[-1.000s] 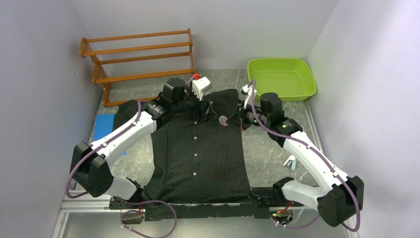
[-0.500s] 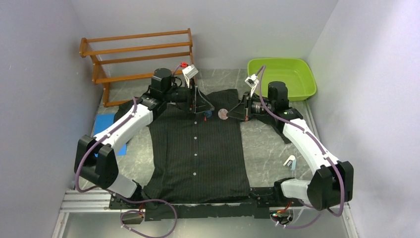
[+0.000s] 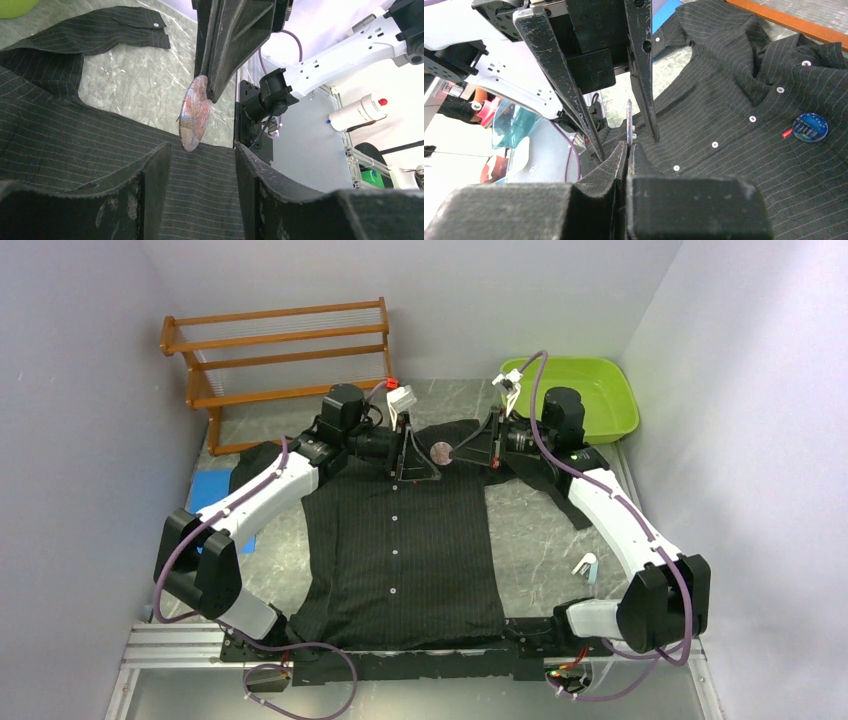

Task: Pin the brooch onto the clothing
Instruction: Open the brooch.

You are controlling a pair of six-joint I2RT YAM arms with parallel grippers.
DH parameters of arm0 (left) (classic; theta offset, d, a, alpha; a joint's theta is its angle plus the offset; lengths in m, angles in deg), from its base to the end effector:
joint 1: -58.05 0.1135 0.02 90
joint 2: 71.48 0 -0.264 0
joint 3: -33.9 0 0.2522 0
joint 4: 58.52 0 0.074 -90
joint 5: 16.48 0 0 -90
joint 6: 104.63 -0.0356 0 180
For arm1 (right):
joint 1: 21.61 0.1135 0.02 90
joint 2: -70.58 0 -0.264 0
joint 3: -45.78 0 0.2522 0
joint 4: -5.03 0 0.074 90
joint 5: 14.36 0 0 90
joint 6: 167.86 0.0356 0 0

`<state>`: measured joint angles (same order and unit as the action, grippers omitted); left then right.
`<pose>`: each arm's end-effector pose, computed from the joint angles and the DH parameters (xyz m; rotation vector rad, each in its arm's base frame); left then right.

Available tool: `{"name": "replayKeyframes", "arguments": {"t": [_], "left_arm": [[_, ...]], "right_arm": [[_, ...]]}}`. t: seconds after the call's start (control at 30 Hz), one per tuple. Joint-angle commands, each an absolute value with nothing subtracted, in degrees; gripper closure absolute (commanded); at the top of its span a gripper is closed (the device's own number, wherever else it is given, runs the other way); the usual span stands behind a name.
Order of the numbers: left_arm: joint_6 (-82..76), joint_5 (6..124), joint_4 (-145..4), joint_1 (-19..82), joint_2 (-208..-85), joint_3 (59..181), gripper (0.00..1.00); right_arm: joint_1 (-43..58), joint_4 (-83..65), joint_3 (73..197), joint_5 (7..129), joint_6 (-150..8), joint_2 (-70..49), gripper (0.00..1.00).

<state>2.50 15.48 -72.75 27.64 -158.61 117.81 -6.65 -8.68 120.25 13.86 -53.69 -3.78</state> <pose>0.2841 -0.2018 0.3352 0.9656 1.7568 -1.4919 0.2714 0.1050 0.3469 -0.6746 1.7944 1.4348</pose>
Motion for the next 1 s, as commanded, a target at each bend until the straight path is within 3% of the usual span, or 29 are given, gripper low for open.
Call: {"name": "replayKeyframes", "arguments": {"t": [0.0,0.3,0.53,0.7,0.87,0.97], "left_arm": [[1.2,15.1,-72.9,27.8,-158.4,120.1,0.46],[3.7,16.0,-71.1,28.4,-157.7,120.0,0.48],[4.8,16.0,-70.6,28.6,-158.1,120.2,0.61],[6.1,16.2,-69.6,29.1,-158.3,119.8,0.6],[6.3,15.7,-69.2,29.2,-158.6,119.8,0.74],[6.0,14.9,-68.9,29.2,-158.6,119.8,0.94]], "right_arm": [[-6.7,-7.2,123.4,12.2,-54.2,-4.2,1.0],[-6.7,-9.3,123.3,11.5,-56.1,-4.9,1.0],[-6.3,-10.5,123.4,10.6,-56.6,-5.5,1.0],[-5.7,-12.6,123.7,9.9,-58.0,-5.7,1.0],[-5.2,-15.9,124.7,10.0,-60.3,-6.2,1.0],[-5.1,-16.5,124.9,10.7,-60.6,-6.3,1.0]]}}
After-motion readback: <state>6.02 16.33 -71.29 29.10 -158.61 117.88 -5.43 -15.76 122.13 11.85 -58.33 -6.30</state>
